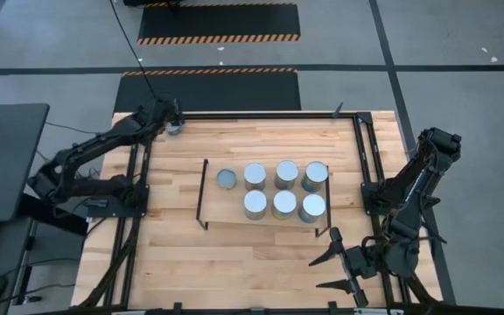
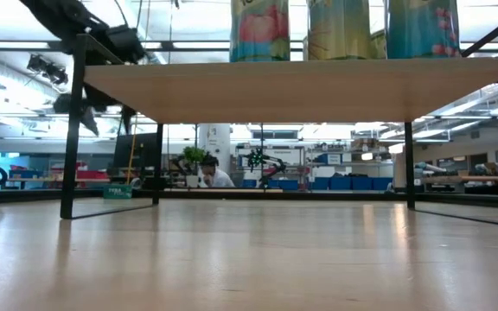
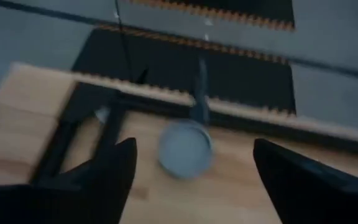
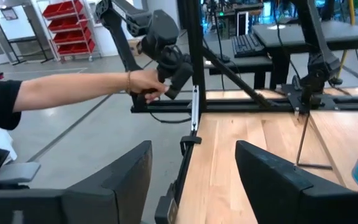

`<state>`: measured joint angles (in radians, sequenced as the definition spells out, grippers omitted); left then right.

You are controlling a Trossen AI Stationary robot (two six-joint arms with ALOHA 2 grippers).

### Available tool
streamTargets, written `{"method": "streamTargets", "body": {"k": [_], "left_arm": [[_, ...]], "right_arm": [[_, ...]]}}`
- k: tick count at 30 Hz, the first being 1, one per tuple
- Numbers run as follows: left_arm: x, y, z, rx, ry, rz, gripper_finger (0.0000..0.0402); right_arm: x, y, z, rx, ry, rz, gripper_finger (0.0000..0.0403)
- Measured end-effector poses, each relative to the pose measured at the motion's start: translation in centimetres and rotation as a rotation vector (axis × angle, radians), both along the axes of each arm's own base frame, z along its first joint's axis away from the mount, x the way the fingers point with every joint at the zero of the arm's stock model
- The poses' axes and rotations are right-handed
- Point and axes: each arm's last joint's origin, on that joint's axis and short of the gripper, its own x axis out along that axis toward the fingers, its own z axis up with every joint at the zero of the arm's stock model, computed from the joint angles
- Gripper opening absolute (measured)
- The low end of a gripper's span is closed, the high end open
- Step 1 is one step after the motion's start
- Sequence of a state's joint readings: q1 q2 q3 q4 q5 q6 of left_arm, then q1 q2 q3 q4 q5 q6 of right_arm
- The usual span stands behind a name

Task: Pick and place cans onto a shelf
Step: Put the canned tuna on the shelf

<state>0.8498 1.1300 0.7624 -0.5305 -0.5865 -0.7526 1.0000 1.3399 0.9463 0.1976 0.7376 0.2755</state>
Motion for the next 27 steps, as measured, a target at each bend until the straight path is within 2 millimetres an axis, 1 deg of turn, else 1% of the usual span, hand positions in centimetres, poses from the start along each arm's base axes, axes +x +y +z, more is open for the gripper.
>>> {"method": "streamTargets", "body": {"k": [2, 4, 5, 7, 9, 13, 15, 17, 19, 23, 27], "left_arm": [[0.1, 0.0, -0.6, -0.037, 0.000, 0.008, 0.0341], [0.3, 0.3, -1.1, -0.041, -0.042, 0.065, 0.0349], [0.4, 0.5, -1.7, -0.046, -0.064, 0.099, 0.0350], [0.4, 0.4, -3.5, -0.095, -0.063, 0.156, 0.0351], [0.7, 0.7, -5.0, -0.102, -0.100, 0.193, 0.0352], [0.8, 0.9, -8.3, -0.123, -0.117, 0.209, 0.0352], [1.1, 1.3, -8.8, -0.091, -0.110, 0.221, 0.0352], [1.2, 1.5, -9.4, -0.078, -0.066, 0.225, 0.0352], [1.6, 2.0, -9.6, -0.052, -0.059, 0.199, 0.0352], [2.2, 2.5, -9.7, -0.005, -0.052, 0.197, 0.0352], [2.7, 3.4, -9.2, 0.021, -0.037, 0.197, 0.0352]], "right_arm": [[0.0, 0.0, -0.1, 0.001, 0.009, -0.002, 0.0248], [0.0, 0.0, -0.1, 0.015, 0.014, -0.004, 0.0257], [0.0, 0.0, -0.2, 0.017, 0.019, -0.005, 0.0260], [0.0, 0.0, -0.2, 0.018, 0.026, 0.000, 0.0266], [-0.1, 0.0, -0.3, 0.019, 0.028, 0.004, 0.0269], [-0.3, 0.2, -0.2, 0.023, 0.031, 0.024, 0.0270], [-0.3, 0.2, -0.2, 0.024, 0.031, 0.026, 0.0269], [-0.3, 0.2, -0.3, 0.024, 0.032, 0.026, 0.0269], [-0.3, 0.2, -0.3, 0.024, 0.038, 0.024, 0.0269], [-0.2, 0.1, -0.3, 0.010, 0.034, 0.024, 0.0268], [0.0, -0.1, -0.3, 0.009, 0.034, 0.014, 0.0268]]}}
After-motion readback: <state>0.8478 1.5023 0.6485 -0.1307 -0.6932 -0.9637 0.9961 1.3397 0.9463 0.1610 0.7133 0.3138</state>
